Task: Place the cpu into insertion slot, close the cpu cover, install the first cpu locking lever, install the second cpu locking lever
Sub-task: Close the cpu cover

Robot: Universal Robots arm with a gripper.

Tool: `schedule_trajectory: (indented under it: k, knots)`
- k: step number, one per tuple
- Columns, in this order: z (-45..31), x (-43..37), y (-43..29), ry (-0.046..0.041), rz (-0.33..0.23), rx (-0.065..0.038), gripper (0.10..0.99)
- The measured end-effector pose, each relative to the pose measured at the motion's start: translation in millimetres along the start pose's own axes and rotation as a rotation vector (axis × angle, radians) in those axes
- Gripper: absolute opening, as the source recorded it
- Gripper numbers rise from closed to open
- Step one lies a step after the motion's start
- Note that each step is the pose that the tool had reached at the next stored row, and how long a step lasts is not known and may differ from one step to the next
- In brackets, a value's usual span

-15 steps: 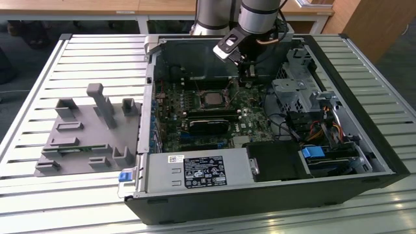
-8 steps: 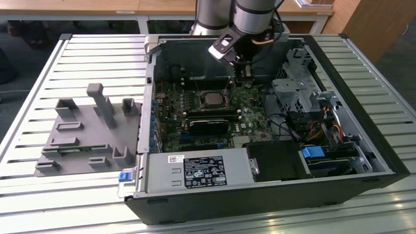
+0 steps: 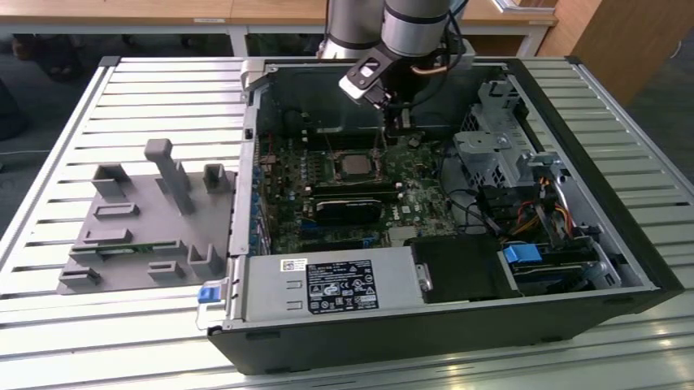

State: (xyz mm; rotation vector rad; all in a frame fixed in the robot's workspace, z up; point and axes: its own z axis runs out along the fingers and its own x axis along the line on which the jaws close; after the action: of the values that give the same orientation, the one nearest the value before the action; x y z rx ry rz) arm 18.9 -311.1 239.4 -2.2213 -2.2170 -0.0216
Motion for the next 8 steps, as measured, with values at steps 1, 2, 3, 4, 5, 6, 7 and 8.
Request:
schedule_trajectory:
  k: [1, 2, 3, 4, 5, 6, 7, 8]
  knots:
    - [0.1, 0.0, -1.0, 0.0001, 0.000, 0.000, 0.106]
    - [0.3, 0.1, -1.6, 0.0001, 0.000, 0.000, 0.106]
    - [0.4, 0.2, -2.2, 0.0001, 0.000, 0.000, 0.106]
    - [0.7, 0.3, -3.3, 0.0000, 0.000, 0.000, 0.106]
    - [0.9, 0.3, -4.9, 0.0000, 0.000, 0.000, 0.106]
    - [1.3, 0.3, -5.8, 0.0000, 0.000, 0.000, 0.106]
    - [1.6, 0.3, -6.6, -0.0001, 0.000, 0.000, 0.106]
    - [1.9, 0.3, -7.4, 0.0000, 0.000, 0.000, 0.106]
